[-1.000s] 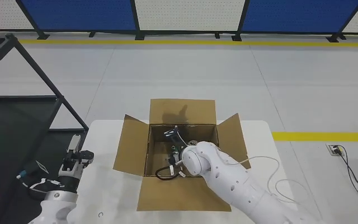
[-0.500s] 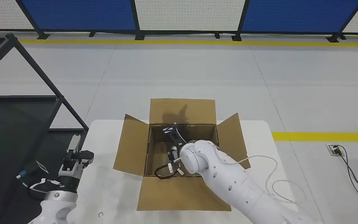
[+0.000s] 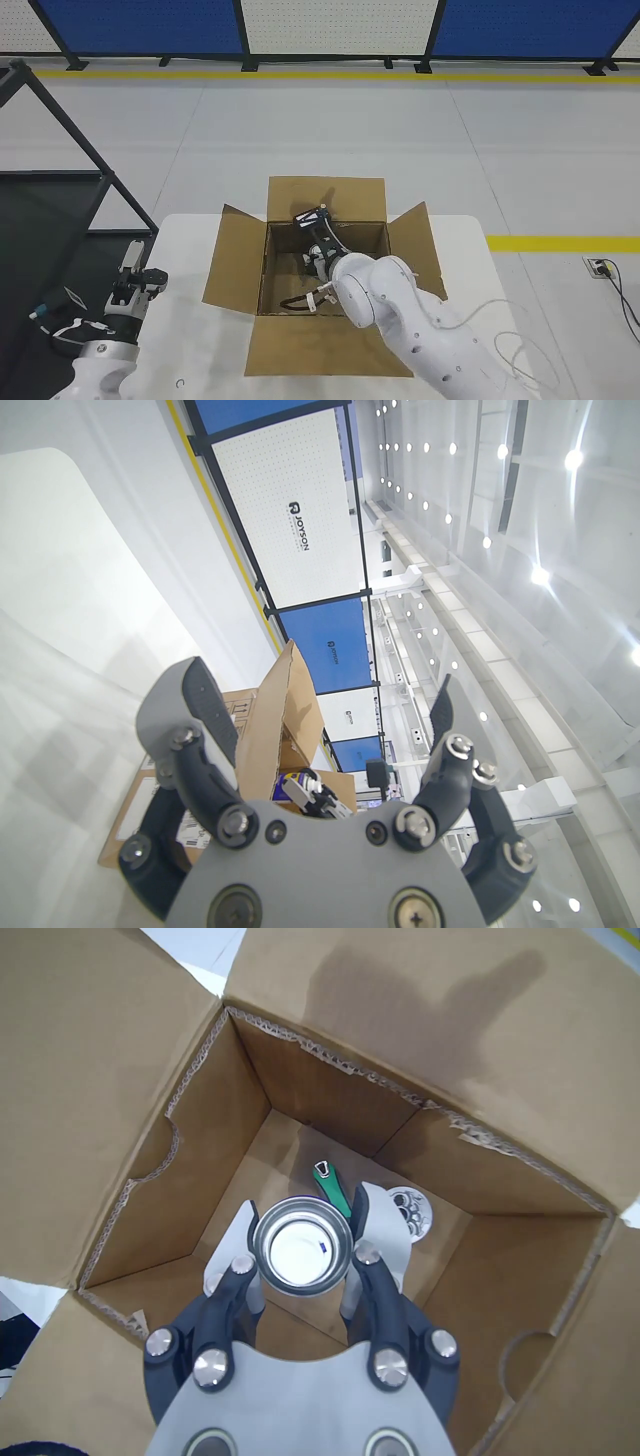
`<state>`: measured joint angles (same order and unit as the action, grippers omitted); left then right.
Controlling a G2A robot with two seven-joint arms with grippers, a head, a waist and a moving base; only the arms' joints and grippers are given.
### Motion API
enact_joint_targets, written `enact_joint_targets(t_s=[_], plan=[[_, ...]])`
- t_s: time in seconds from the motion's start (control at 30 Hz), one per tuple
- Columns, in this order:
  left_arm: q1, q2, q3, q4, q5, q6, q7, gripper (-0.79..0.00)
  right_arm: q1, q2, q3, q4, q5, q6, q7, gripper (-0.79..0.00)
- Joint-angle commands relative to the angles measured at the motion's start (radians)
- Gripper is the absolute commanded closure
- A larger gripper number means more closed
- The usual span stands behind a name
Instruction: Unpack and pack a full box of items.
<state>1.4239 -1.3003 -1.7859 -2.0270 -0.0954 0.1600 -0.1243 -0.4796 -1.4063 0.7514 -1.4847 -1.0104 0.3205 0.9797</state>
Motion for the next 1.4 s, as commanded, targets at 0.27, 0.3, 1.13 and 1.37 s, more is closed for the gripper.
enact_joint_targets(t_s=[0.27, 0.3, 1.13, 1.37], plan=[[0.000, 0.000, 0.000, 0.000, 0.000, 0.000, 0.000, -0.785, -0.044, 0.016, 0.045, -0.082, -0.027, -0.009, 0.024, 0.000], [0.000, 0.000, 0.000, 0.000, 0.000, 0.000, 0.000, -0.785, -0.044, 0.016, 0.045, -0.082, -0.027, -0.009, 0.024, 0.000], [0.000, 0.000, 0.000, 0.000, 0.000, 0.000, 0.000, -0.785, -0.298, 0.074, 0.348, -0.653, -0.258, -0.034, 0.146, 0.000], [0.000, 0.000, 0.000, 0.000, 0.000, 0.000, 0.000, -0.785, -0.493, 0.099, 0.565, -0.865, -0.323, -0.043, 0.185, 0.000]])
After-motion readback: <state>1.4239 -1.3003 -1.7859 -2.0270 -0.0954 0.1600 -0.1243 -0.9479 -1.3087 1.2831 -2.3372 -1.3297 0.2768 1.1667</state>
